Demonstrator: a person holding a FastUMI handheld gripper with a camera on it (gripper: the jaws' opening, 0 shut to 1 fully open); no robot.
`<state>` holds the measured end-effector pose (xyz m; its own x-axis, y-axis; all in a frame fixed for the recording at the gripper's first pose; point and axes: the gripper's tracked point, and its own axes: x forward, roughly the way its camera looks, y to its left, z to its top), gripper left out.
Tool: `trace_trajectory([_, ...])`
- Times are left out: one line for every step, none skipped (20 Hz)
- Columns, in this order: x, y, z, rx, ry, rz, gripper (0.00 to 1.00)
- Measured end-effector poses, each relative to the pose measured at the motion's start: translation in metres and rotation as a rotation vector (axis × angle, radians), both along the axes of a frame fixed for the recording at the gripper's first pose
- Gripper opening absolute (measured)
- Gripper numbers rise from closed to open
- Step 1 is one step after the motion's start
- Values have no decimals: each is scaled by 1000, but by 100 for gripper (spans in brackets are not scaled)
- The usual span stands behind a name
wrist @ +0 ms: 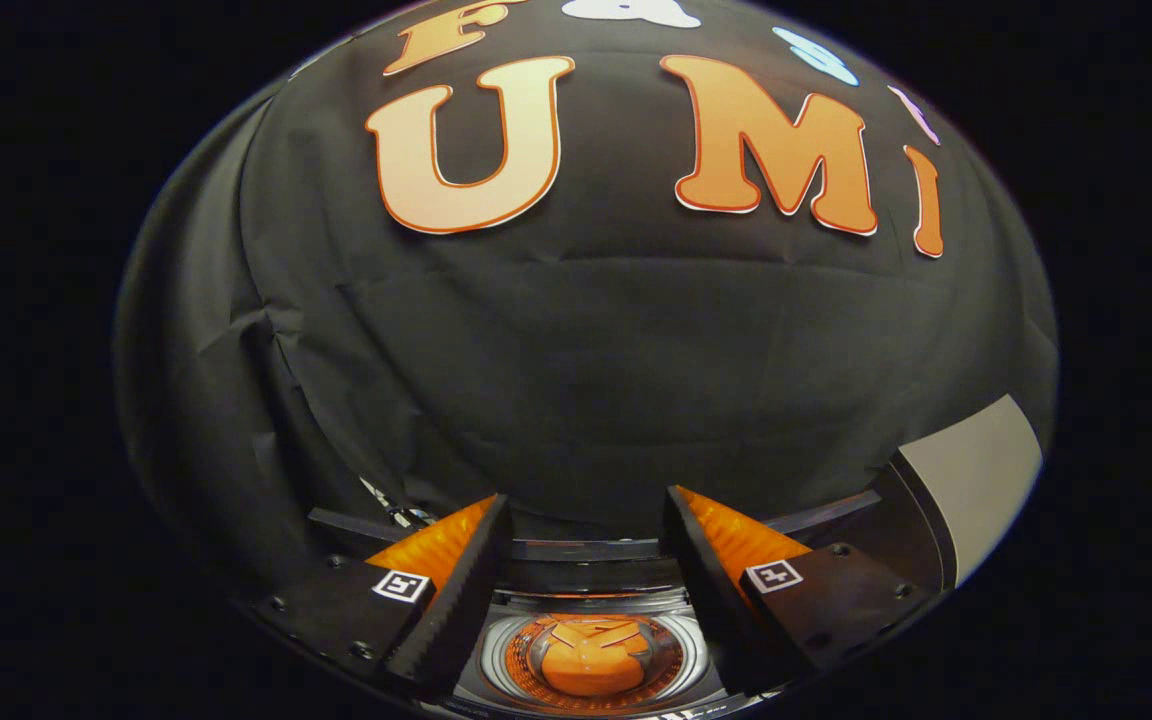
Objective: Put the clothes into the washing machine and then close the washing machine lid.
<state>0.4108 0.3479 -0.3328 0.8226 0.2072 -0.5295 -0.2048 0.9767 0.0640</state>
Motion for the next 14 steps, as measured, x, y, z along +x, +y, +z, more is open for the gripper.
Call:
trace_trajectory([-6,-2,0,0,-4,-1,99])
trace_trajectory([-13,-3,-1,-1,-6,-2,99])
trace_trajectory([-20,-4,-1,-4,-7,-2,99])
trace_trajectory([-27,-4,-2,-5,-7,-2,99])
trace_trajectory([-33,-5,-5,-7,-8,-2,99])
trace_trajectory([-41,-7,-6,-5,-8,-3,99])
trace_trajectory([-48,-8,-8,-6,-12,-2,99])
trace_trajectory([-53,-9,-10,-3,-16,-3,99])
trace_trajectory([-60,-10,-12,-1,-20,-5,99])
trace_trajectory([-66,-12,-13,-2,-26,-5,99])
trace_trajectory([-70,-12,-16,-2,-30,-5,99])
trace_trajectory([-75,-12,-18,-1,-30,-4,99])
trace_trajectory([-78,-12,-20,1,-29,-4,99])
trace_trajectory([-81,-14,-21,4,-26,-5,99])
